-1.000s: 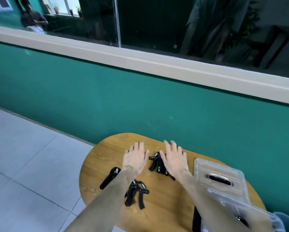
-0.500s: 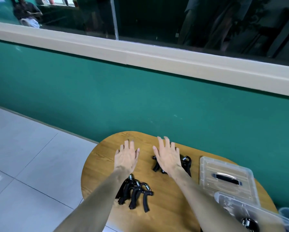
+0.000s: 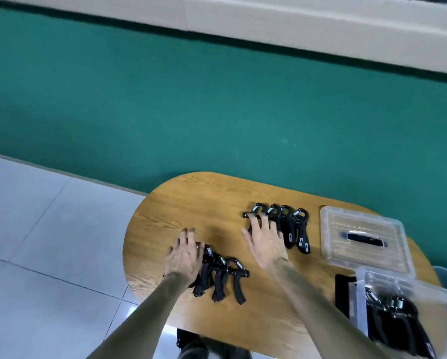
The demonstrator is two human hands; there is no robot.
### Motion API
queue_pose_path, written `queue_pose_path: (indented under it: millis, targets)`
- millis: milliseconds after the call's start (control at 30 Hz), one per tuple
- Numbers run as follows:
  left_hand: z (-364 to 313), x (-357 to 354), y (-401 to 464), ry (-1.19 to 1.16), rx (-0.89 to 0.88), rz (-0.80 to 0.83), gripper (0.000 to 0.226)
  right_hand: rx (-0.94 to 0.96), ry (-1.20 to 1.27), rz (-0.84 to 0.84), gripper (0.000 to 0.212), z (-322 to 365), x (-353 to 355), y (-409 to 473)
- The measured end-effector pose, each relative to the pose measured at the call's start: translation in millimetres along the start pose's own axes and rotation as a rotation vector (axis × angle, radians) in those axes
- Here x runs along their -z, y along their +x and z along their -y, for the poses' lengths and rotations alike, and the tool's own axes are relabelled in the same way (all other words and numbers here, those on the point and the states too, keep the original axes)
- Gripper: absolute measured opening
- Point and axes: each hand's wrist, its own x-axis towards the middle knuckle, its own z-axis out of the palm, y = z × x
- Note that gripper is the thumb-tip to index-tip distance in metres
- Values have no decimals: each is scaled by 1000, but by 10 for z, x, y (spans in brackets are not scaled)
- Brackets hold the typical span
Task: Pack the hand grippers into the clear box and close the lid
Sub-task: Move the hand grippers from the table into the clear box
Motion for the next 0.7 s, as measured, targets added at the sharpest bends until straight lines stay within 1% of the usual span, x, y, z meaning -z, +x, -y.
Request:
queue_pose_path:
  millis: [100,300,433,533,700]
  targets:
    - [231,-214,161,22,2,18,64,-15,0,0,53,32,-240,186]
    - [541,-652,494,57,-57,26,63,-33,-54,40,51,35,-868,554]
    - [693,-960,646,72,-71,-8,68,-56,-84,58,50,-57,-1207,772]
    - [812,-1193,751,27,-93,-6,73,-87,-78,31,52,-112,-1423,972]
    - [1001,-1514,761,-53,-130,-22,69,-149,-79,17,58,-271,-1729,1243]
